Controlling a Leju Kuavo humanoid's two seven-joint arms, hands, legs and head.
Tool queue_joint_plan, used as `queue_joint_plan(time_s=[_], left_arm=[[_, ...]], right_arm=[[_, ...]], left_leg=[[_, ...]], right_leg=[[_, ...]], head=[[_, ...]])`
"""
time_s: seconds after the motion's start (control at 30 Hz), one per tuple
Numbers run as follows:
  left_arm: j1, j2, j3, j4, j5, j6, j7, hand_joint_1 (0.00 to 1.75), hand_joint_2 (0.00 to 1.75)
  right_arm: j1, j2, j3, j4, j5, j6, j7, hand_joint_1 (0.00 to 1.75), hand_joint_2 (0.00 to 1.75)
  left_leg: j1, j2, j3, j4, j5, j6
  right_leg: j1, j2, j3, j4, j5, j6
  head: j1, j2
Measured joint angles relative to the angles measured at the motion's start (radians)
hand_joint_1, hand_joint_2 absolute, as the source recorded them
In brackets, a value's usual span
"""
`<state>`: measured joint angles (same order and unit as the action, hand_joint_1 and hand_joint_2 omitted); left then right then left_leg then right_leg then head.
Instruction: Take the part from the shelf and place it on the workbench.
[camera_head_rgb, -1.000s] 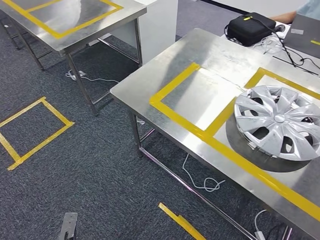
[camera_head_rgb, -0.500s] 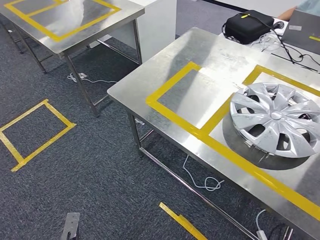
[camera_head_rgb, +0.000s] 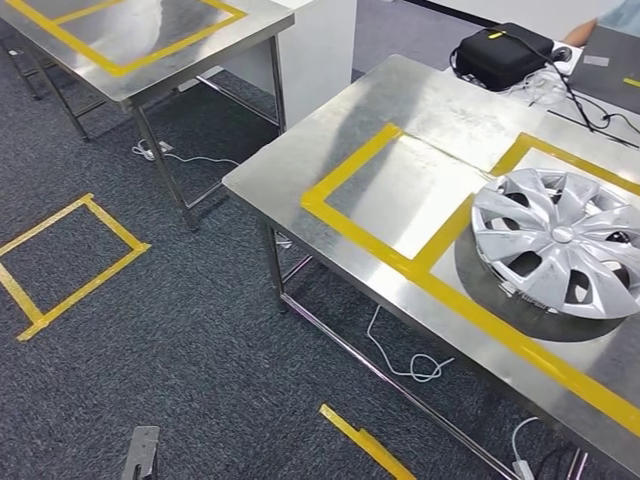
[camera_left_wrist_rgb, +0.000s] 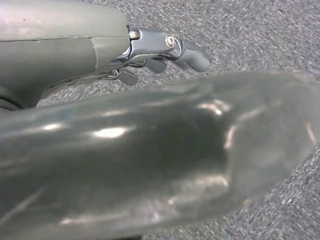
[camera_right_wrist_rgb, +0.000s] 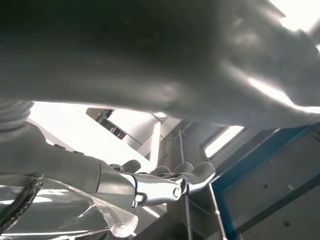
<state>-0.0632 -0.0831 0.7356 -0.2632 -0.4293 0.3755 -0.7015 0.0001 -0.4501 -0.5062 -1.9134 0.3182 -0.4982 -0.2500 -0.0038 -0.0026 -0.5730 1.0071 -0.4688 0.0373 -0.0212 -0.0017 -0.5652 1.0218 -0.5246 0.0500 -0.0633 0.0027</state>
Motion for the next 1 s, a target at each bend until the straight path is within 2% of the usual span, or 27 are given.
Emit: queue_joint_plan(time_s=[0.03, 0.1, 0.13, 0.17, 0.2, 0.27, 0.3, 0.33, 0.37, 0.43, 0.5, 0.53, 0.6, 0.63, 0.67, 0.7, 0.73, 0.8, 0.83, 0.87, 0.93, 1.0], left_arm=[[-0.001, 0.0, 0.0, 0.0, 0.0, -0.002, 0.0, 0.0, 0.0], [-0.002, 0.0, 0.0, 0.0, 0.0, -0.006, 0.0, 0.0, 0.0], [-0.002, 0.0, 0.001, 0.0, 0.0, -0.008, 0.0, 0.0, 0.0], [-0.001, -0.001, 0.001, 0.0, 0.0, -0.009, 0.0, 0.0, 0.0], [-0.001, -0.002, 0.001, 0.0, 0.0, -0.011, 0.0, 0.0, 0.0], [-0.002, -0.002, 0.001, 0.0, 0.0, -0.012, 0.0, 0.0, 0.0], [-0.002, -0.002, 0.001, 0.0, 0.0, -0.012, 0.0, 0.0, 0.0], [-0.003, -0.002, 0.001, 0.0, 0.0, -0.012, 0.0, 0.0, 0.0], [-0.003, -0.002, 0.001, 0.0, 0.0, -0.013, 0.0, 0.0, 0.0], [-0.003, -0.001, 0.001, 0.0, 0.0, -0.013, 0.0, 0.0, 0.0], [-0.005, 0.0, 0.001, 0.0, 0.0, -0.013, 0.0, 0.0, 0.0], [-0.005, 0.0, 0.001, 0.0, 0.0, -0.013, 0.0, 0.0, 0.0], [-0.005, -0.001, 0.001, 0.0, 0.0, -0.013, 0.0, 0.0, 0.0], [-0.005, -0.001, 0.001, 0.0, -0.001, -0.013, 0.0, 0.0, 0.0], [-0.005, -0.001, 0.001, 0.0, 0.0, -0.013, 0.0, 0.0, 0.0], [-0.004, -0.001, 0.002, 0.0, 0.0, -0.013, 0.0, 0.0, 0.0], [-0.004, -0.001, 0.002, 0.0, 0.0, -0.013, 0.0, 0.0, 0.0], [-0.005, -0.001, 0.002, 0.0, 0.0, -0.013, 0.0, 0.0, 0.0], [-0.006, 0.0, 0.002, 0.0, 0.0, -0.013, 0.0, 0.0, 0.0], [-0.007, 0.0, 0.002, 0.0, 0.0, -0.013, 0.0, 0.0, 0.0], [-0.006, 0.0, 0.002, 0.0, 0.0, -0.013, 0.0, 0.0, 0.0], [-0.006, -0.002, 0.002, 0.0, 0.0, -0.013, 0.0, 0.0, 0.0]], right_arm=[[-0.001, 0.0, 0.0, 0.0, 0.0, 0.0, 0.0, 0.0, 0.0], [-0.003, 0.0, 0.001, 0.003, 0.0, 0.0, 0.0, 0.0, 0.0], [-0.002, 0.0, 0.001, 0.004, 0.0, 0.0, 0.0, 0.0, 0.0], [-0.002, 0.0, 0.001, 0.006, 0.0, 0.0, 0.0, 0.0, 0.0], [-0.003, 0.0, 0.001, 0.008, 0.0, 0.001, 0.0, 0.0, 0.0], [-0.007, 0.0, 0.002, 0.009, 0.0, 0.001, 0.0, 0.0, 0.0], [-0.01, 0.0, 0.002, 0.009, 0.0, 0.002, 0.001, 0.0, 0.0], [-0.013, 0.0, 0.002, 0.01, 0.0, 0.002, 0.002, 0.0, 0.0], [-0.015, 0.0, 0.002, 0.01, 0.0, 0.002, 0.004, 0.0, 0.0], [-0.015, 0.0, 0.003, 0.011, 0.001, 0.002, 0.006, 0.0, 0.0], [-0.015, 0.0, 0.003, 0.011, 0.001, 0.002, 0.007, 0.0, 0.0], [-0.016, 0.0, 0.003, 0.011, 0.001, 0.002, 0.007, 0.0, 0.0], [-0.016, 0.0, 0.004, 0.011, 0.001, 0.002, 0.007, 0.0, 0.0], [-0.015, 0.0, 0.004, 0.011, 0.001, 0.002, 0.007, 0.0, 0.0], [-0.014, 0.0, 0.006, 0.011, 0.001, 0.002, 0.007, 0.0, 0.0], [-0.013, 0.0, 0.006, 0.011, 0.002, 0.002, 0.007, 0.0, 0.0], [-0.013, 0.0, 0.007, 0.011, 0.002, 0.002, 0.007, 0.0, 0.0], [-0.012, 0.0, 0.008, 0.011, 0.003, 0.001, 0.007, 0.0, 0.0], [-0.011, 0.0, 0.008, 0.011, 0.004, 0.001, 0.007, 0.0, 0.0], [-0.011, 0.0, 0.009, 0.012, 0.005, 0.001, 0.007, 0.0, 0.0], [-0.009, 0.0, 0.01, 0.012, 0.007, 0.0, 0.007, 0.0, 0.0], [-0.006, 0.0, 0.011, 0.011, 0.01, -0.001, 0.005, 0.0, 0.0]], left_leg=[[0.001, 0.0, 0.0, -0.003, 0.002, 0.005], [-0.002, 0.001, -0.003, -0.002, 0.004, 0.009], [-0.004, 0.001, -0.004, -0.002, 0.004, 0.01], [-0.005, 0.001, -0.004, -0.001, 0.004, 0.01], [-0.006, 0.0, -0.004, -0.001, 0.004, 0.01], [-0.006, 0.0, -0.004, 0.002, 0.003, 0.008], [-0.008, 0.0, -0.005, 0.006, 0.001, 0.005], [-0.01, -0.001, -0.008, 0.009, 0.001, 0.001], [-0.012, -0.001, -0.01, 0.011, 0.002, -0.003], [-0.013, -0.001, -0.014, 0.013, 0.005, -0.013], [-0.011, -0.001, -0.022, 0.036, -0.016, -0.023], [-0.009, 0.0, -0.037, 0.075, -0.043, -0.028], [-0.005, 0.0, -0.085, 0.199, -0.113, -0.037], [-0.003, 0.0, -0.107, 0.257, -0.137, -0.039], [-0.003, 0.0, -0.117, 0.288, -0.144, -0.039], [-0.003, 0.0, -0.109, 0.283, -0.133, -0.037], [-0.003, 0.0, -0.083, 0.238, -0.106, -0.034], [-0.005, 0.0, -0.009, 0.099, -0.048, -0.022], [-0.007, 0.0, 0.017, 0.046, -0.034, -0.018], [-0.008, 0.0, 0.03, 0.017, -0.029, -0.014], [-0.01, 0.0, 0.028, 0.005, -0.027, -0.009], [-0.007, 0.001, 0.026, -0.006, -0.015, 0.001]], right_leg=[[-0.001, 0.0, -0.022, 0.043, -0.026, 0.003], [0.0, 0.0, -0.085, 0.176, -0.088, 0.006], [0.0, 0.0, -0.112, 0.231, -0.105, 0.008], [0.0, 0.0, -0.124, 0.254, -0.104, 0.009], [0.0, 0.0, -0.117, 0.238, -0.084, 0.008], [-0.001, -0.001, -0.056, 0.114, -0.019, 0.006], [0.0, 0.0, -0.022, 0.049, 0.003, 0.004], [0.0, 0.0, 0.001, 0.005, 0.016, 0.0], [0.002, 0.001, 0.011, -0.015, 0.017, -0.004], [0.003, 0.001, 0.01, -0.016, 0.021, -0.014], [0.0, 0.001, 0.01, -0.019, 0.026, -0.024], [-0.001, 0.0, 0.01, -0.02, 0.029, -0.03], [0.0, -0.002, 0.007, -0.02, 0.031, -0.036], [0.001, -0.002, 0.005, -0.02, 0.032, -0.038], [0.001, -0.002, 0.003, -0.019, 0.033, -0.038], [0.002, -0.002, 0.002, -0.019, 0.034, -0.038], [0.002, -0.002, 0.001, -0.018, 0.035, -0.038], [0.004, -0.002, 0.001, -0.017, 0.037, -0.035], [0.005, -0.002, -0.002, -0.016, 0.039, -0.032], [0.006, -0.002, -0.004, -0.015, 0.041, -0.028], [0.005, -0.002, -0.009, -0.017, 0.048, -0.017], [0.004, -0.001, -0.021, -0.006, 0.035, -0.008]], head=[[0.001, 0.0], [0.003, 0.0], [0.002, 0.0], [0.002, 0.0], [0.002, 0.0], [0.003, 0.0], [0.003, 0.0], [0.002, 0.0], [0.002, 0.0], [0.001, 0.0], [0.0, 0.0], [-0.001, 0.0], [-0.003, 0.0], [-0.003, 0.0], [-0.003, 0.0], [-0.003, 0.0], [-0.003, 0.0], [-0.003, 0.0], [-0.002, 0.0], [-0.002, 0.0], [-0.002, 0.0], [-0.001, 0.0]])
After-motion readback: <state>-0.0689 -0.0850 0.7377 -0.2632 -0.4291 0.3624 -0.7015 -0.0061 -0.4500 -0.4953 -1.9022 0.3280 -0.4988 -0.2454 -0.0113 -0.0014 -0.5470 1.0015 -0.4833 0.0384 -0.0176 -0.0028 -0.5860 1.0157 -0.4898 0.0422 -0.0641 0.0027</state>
